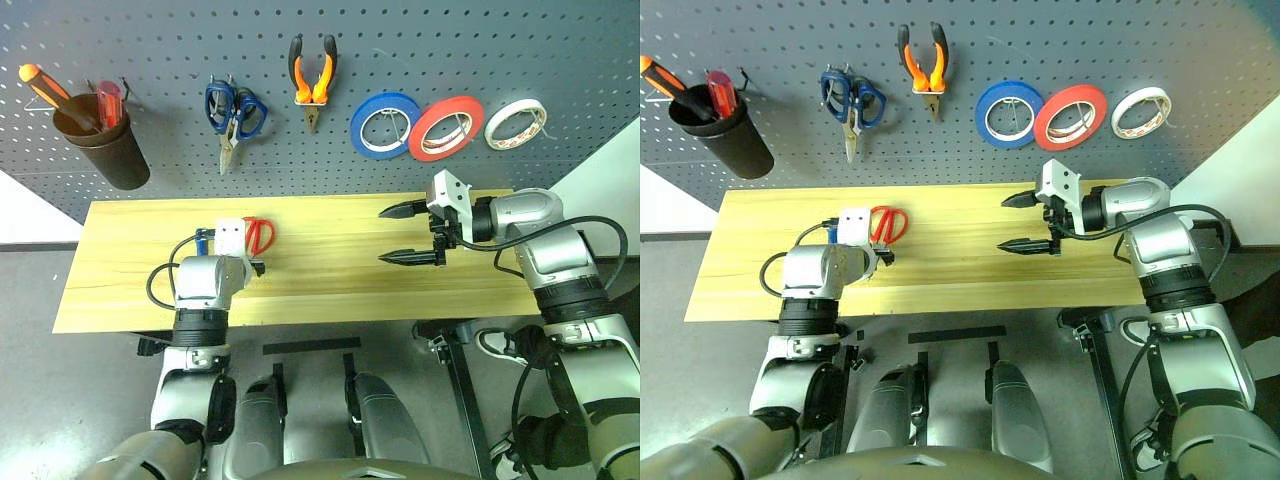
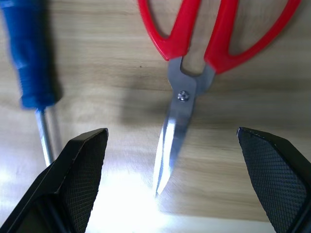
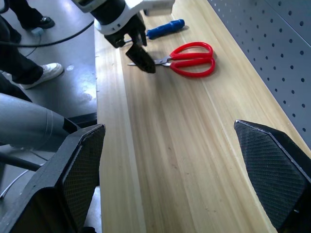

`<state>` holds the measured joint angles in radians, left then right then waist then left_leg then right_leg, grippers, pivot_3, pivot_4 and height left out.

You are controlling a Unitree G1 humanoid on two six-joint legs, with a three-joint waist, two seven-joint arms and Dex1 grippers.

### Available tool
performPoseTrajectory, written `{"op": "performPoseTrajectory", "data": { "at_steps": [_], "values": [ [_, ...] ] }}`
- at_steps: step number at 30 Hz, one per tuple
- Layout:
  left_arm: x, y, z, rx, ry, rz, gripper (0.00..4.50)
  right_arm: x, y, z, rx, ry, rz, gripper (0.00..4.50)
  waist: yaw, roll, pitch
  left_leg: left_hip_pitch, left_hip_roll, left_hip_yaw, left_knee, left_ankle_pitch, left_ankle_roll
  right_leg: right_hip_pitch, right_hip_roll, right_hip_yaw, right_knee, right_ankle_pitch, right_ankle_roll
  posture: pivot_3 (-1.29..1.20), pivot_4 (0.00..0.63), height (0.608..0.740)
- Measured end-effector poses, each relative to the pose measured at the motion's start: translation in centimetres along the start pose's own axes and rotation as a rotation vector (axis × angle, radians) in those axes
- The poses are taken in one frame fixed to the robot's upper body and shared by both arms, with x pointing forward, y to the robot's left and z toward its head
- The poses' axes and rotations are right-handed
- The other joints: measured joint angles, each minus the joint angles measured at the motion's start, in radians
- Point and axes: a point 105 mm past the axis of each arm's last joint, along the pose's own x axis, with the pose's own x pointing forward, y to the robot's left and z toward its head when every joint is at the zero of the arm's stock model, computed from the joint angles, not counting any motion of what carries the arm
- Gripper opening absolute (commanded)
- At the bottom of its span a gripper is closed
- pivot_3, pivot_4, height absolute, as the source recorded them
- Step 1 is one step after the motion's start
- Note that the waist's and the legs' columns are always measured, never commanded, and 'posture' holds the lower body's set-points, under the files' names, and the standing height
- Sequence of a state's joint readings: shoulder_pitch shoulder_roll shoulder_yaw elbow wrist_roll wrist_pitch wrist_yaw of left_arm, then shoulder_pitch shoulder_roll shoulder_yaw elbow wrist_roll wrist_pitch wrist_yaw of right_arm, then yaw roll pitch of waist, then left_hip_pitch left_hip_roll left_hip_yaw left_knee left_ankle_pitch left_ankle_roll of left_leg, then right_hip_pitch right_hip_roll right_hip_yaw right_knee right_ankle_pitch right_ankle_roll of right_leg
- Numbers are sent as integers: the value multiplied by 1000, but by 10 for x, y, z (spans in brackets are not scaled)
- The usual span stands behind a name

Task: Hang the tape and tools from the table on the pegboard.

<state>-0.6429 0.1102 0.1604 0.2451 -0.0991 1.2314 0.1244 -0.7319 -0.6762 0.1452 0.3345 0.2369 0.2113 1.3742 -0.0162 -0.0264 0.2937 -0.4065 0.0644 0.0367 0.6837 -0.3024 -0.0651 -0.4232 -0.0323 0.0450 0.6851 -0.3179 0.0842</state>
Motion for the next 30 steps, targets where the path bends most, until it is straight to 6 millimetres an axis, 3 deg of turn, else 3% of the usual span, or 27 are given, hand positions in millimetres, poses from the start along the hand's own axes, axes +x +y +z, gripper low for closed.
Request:
{"op": "performPoseTrajectory", "data": {
  "at_steps": [7,8,11,21,30],
  "values": [
    [3,-6,2,12,8,-59,4478,0,-1,1,-4,1,-10,4500,3,0,0,0,-1,0,0,0,0,1,-1,0,0,0,0,-9,281,740],
    [3,-6,2,13,8,-61,4301,0,-1,1,-4,2,-12,4500,3,0,0,0,-1,0,0,0,0,1,-1,0,0,0,0,-9,282,740],
    [3,-6,1,20,9,-60,3638,0,-1,1,-3,3,-14,4500,2,0,0,0,-1,0,0,0,0,1,-1,0,1,0,0,-7,284,740],
    [4,-5,1,24,7,-50,345,-1,-1,0,0,10,-14,4500,-2,0,0,1,0,0,0,0,0,1,0,0,2,0,0,2,294,740],
    [1,-6,-5,-3,12,-59,330,-1,-2,-2,-7,29,-10,4500,0,0,0,1,0,0,0,0,0,1,0,0,2,0,0,10,290,740]
  ]
}}
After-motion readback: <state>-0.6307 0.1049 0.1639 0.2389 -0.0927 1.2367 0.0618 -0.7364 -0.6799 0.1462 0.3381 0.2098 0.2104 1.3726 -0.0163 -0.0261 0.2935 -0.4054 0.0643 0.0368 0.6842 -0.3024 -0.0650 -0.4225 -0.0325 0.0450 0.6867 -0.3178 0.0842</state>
